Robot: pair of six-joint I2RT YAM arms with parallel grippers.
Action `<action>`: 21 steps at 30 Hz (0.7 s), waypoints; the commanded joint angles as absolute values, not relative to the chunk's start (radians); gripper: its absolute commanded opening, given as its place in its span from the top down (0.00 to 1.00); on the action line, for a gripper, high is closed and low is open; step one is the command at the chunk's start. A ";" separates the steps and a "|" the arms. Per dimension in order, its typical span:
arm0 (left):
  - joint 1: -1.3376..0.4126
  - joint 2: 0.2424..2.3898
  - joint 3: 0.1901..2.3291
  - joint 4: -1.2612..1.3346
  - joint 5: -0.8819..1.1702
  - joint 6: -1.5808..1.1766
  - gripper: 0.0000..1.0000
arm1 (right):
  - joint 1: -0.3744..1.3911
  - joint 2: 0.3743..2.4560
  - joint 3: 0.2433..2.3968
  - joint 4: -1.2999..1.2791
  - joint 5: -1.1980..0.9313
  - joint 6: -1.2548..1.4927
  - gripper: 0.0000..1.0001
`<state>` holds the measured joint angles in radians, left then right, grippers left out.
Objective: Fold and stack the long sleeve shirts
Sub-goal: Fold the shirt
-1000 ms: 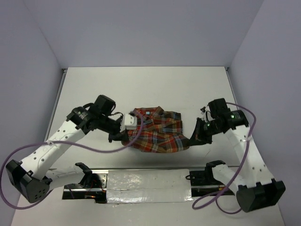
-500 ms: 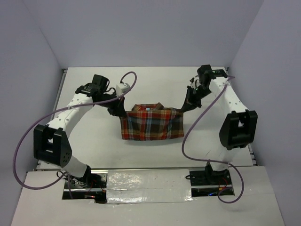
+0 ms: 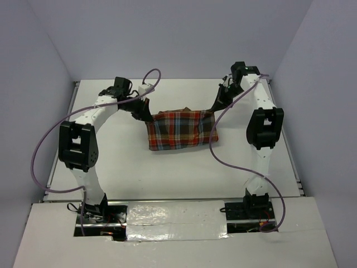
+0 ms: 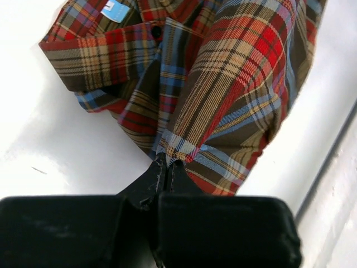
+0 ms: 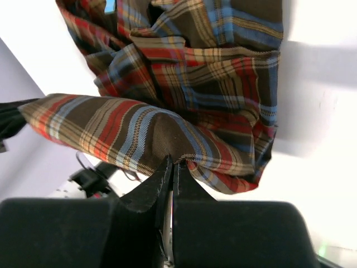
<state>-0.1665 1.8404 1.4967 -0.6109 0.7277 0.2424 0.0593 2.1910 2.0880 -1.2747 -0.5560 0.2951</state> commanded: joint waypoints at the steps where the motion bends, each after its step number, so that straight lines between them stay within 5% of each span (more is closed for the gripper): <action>1: -0.141 1.905 1.558 -0.532 0.741 0.196 1.00 | 0.037 2.275 2.221 -1.273 -0.592 0.342 1.00; 10: -0.130 2.175 1.741 -0.410 0.736 0.103 1.00 | 0.008 2.399 2.211 -1.013 -0.643 0.516 1.00; 21: -0.129 2.250 1.746 -0.290 0.670 0.038 1.00 | 0.008 2.450 2.172 -0.753 -0.606 0.707 1.00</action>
